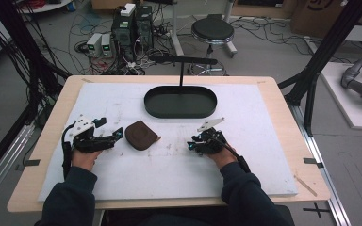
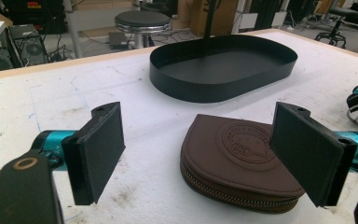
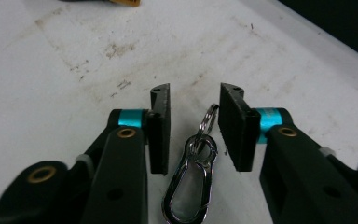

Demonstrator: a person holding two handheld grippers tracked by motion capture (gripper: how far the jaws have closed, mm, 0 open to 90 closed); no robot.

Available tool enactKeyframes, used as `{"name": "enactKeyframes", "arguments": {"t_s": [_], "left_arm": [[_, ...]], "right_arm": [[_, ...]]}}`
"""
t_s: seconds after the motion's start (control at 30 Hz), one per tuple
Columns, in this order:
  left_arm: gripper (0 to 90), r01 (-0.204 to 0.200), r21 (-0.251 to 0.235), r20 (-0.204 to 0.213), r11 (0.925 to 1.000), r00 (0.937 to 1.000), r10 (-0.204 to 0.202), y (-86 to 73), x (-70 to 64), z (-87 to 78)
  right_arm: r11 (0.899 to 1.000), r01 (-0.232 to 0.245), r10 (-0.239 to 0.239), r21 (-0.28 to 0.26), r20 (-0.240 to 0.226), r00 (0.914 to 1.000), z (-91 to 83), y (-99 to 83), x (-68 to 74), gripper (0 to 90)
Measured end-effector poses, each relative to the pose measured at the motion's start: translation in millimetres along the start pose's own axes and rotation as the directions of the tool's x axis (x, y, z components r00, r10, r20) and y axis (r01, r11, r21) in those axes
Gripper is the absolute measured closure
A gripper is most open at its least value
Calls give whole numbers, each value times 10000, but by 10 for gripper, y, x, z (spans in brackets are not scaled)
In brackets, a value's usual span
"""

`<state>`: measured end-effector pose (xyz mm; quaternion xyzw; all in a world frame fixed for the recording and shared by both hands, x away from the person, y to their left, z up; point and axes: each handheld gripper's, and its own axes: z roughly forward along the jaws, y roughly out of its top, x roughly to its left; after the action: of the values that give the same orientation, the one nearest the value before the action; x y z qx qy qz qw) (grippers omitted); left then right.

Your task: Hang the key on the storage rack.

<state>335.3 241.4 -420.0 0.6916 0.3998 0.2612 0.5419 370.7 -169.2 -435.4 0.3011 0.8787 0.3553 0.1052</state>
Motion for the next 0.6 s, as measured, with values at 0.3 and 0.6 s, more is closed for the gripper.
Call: {"name": "enactKeyframes", "arguments": {"t_s": [0.3, 0.6], "left_arm": [[178, 59, -16, -1, 10000, 10000, -59, -4, 12, 4], [181, 101, -22, -63, 9999, 9999, -101, -4, 22, -6]], "right_arm": [[9993, 170, -174, 321, 132, 9998, 12, 0, -10, 880], [9990, 247, -247, 370, -3, 9997, -14, 0, -11, 888]]}}
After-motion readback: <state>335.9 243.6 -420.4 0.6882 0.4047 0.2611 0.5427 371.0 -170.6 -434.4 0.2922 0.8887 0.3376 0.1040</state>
